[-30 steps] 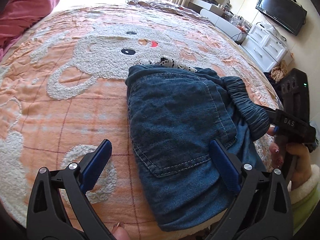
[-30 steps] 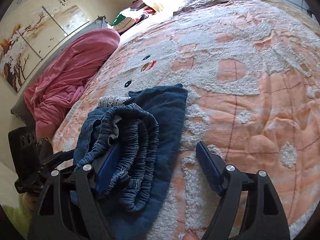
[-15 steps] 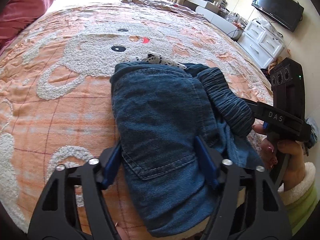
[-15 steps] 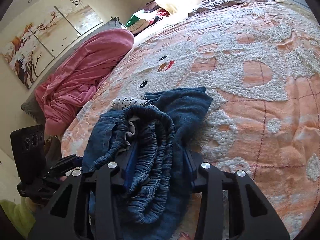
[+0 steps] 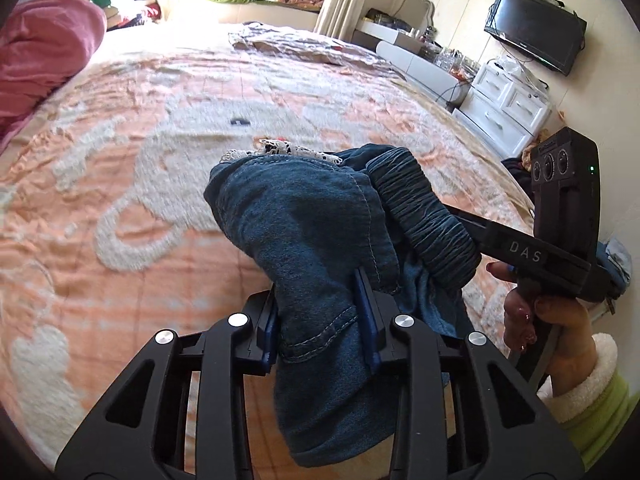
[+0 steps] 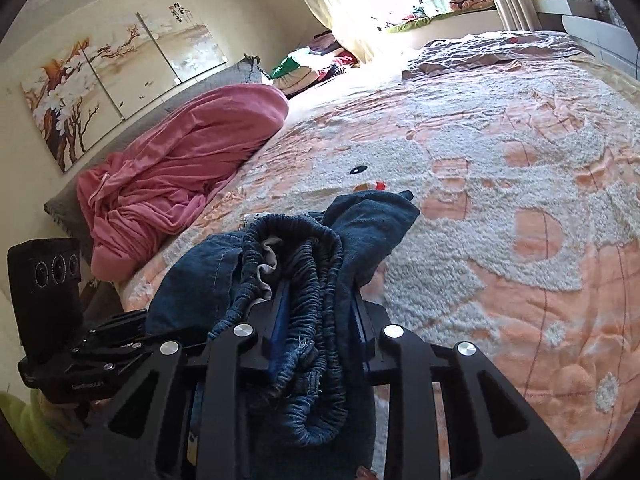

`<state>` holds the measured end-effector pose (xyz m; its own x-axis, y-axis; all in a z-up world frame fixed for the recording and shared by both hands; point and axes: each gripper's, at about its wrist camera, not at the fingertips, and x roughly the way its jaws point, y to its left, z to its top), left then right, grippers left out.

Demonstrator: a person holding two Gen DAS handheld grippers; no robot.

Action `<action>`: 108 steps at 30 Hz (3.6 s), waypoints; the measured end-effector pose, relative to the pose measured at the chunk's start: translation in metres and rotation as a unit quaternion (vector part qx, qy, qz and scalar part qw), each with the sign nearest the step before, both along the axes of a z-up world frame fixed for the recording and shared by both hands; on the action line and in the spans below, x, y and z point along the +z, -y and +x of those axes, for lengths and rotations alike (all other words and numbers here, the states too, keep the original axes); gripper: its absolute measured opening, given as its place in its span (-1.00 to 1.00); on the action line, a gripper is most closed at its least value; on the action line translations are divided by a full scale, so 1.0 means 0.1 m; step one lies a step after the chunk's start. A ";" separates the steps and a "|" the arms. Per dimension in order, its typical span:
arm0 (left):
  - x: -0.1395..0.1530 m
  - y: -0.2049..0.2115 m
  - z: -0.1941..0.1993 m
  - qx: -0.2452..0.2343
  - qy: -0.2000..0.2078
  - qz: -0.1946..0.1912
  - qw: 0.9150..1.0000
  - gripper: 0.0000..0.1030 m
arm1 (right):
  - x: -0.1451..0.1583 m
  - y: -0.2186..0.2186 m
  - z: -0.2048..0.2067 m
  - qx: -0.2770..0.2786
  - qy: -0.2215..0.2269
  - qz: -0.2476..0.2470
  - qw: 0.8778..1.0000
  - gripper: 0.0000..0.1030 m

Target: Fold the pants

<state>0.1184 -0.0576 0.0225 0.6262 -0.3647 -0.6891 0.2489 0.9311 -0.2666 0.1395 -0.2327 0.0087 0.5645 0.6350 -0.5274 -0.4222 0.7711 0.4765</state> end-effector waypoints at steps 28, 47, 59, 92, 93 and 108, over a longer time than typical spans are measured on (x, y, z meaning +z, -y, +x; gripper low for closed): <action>-0.41 -0.65 0.85 0.043 -0.038 -0.007 0.998 -0.52 | -0.29 -0.78 1.21 -0.006 -0.062 -0.088 0.994 -0.39; -0.50 -0.71 0.85 0.049 -0.040 -0.002 0.998 -0.04 | -0.40 -0.52 0.97 -0.069 -0.066 -0.076 0.993 0.45; -0.43 -0.72 0.69 0.063 -0.028 0.010 0.998 0.18 | -0.27 -0.40 0.53 -0.089 -0.030 -0.089 0.992 0.68; 0.06 -0.66 -0.27 0.114 0.027 0.035 0.993 0.81 | 0.26 -0.21 -0.36 -0.120 0.045 -0.122 0.984 0.91; 0.09 -0.66 -0.31 0.115 0.030 0.035 0.992 0.81 | 0.27 -0.22 -0.38 -0.119 0.048 -0.123 0.984 0.91; 0.23 -0.58 -0.65 0.120 0.047 0.049 0.990 0.81 | 0.45 -0.27 -0.77 -0.113 0.077 -0.130 0.982 0.91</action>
